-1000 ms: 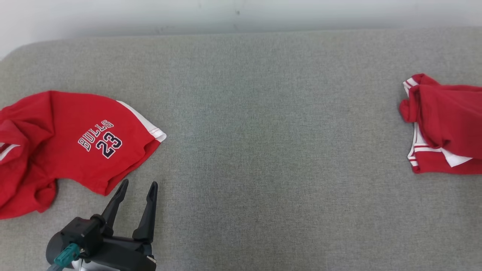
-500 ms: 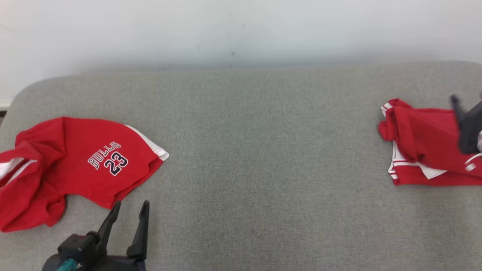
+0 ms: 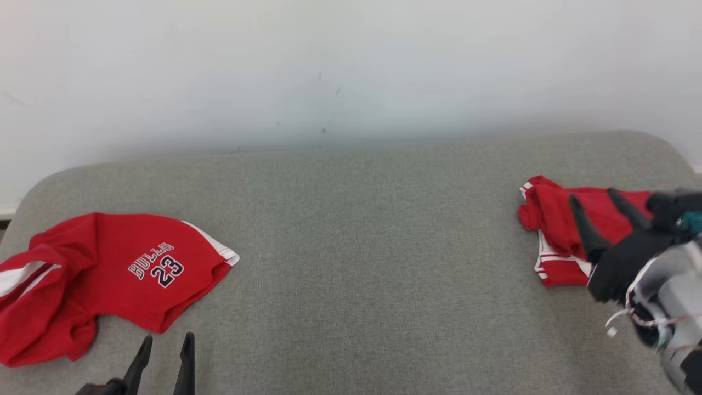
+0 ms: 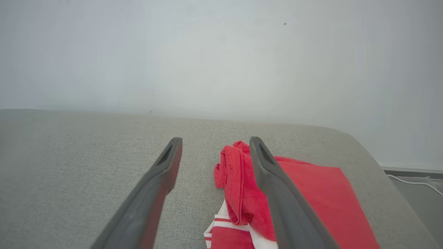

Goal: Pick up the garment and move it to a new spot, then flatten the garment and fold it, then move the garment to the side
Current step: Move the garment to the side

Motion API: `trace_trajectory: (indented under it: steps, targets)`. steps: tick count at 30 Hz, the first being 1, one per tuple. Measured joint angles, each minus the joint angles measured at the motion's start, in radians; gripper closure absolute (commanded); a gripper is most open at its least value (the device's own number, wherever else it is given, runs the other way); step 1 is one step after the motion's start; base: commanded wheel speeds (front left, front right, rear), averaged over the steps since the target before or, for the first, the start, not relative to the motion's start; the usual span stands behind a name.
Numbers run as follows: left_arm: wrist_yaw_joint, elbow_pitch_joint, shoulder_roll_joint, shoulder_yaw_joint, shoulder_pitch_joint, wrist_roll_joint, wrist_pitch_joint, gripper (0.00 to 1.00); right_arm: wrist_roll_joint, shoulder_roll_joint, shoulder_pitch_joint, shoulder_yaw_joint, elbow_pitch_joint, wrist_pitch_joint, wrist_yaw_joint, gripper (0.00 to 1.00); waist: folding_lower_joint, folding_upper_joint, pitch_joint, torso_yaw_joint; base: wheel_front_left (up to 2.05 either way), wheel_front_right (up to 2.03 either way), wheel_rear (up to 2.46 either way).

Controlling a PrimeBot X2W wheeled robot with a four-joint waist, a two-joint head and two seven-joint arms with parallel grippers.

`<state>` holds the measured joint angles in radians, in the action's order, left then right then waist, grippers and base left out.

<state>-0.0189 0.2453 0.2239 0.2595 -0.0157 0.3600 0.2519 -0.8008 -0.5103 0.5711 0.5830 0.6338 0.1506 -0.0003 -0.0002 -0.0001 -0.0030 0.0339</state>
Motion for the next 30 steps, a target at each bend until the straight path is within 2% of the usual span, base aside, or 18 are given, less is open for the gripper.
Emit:
trace_trajectory:
  steps: [3,5,11,17,26,30]
  targets:
    - [-0.013,-0.017,0.000,-0.007,-0.037,0.000,0.000,0.00,0.000,0.009,-0.077,0.002,-0.063,0.041,-0.014,0.00,0.0000,0.0000,-0.023,-0.011,0.00,0.00,0.00]
    - [-0.019,-0.034,0.001,-0.011,-0.060,0.000,0.000,0.00,0.000,0.010,-0.122,-0.003,-0.106,0.071,-0.035,0.00,-0.0001,0.0000,-0.033,-0.021,0.00,0.00,0.00]
    - [-0.035,-0.071,0.008,-0.025,-0.066,0.000,0.000,0.00,-0.005,0.014,-0.252,-0.034,-0.221,0.093,-0.085,0.00,0.0000,0.0000,-0.051,-0.040,0.00,0.00,0.00]
    - [-0.044,-0.092,0.012,-0.042,-0.089,0.000,0.000,0.00,0.012,0.020,-0.353,-0.071,-0.303,0.097,-0.115,0.00,0.0001,0.0000,-0.053,-0.046,0.00,0.00,0.00]
    - [-0.070,-0.120,0.043,-0.070,-0.107,-0.026,0.000,0.00,0.046,-0.002,-0.465,-0.157,-0.374,0.098,-0.123,0.00,0.0002,0.0001,-0.050,-0.050,0.00,0.00,0.00]
    - [-0.078,-0.139,0.047,-0.079,-0.120,-0.034,0.000,0.00,0.066,0.008,-0.506,-0.205,-0.423,0.098,-0.124,0.00,0.0002,0.0001,-0.047,-0.048,0.00,0.00,0.00]
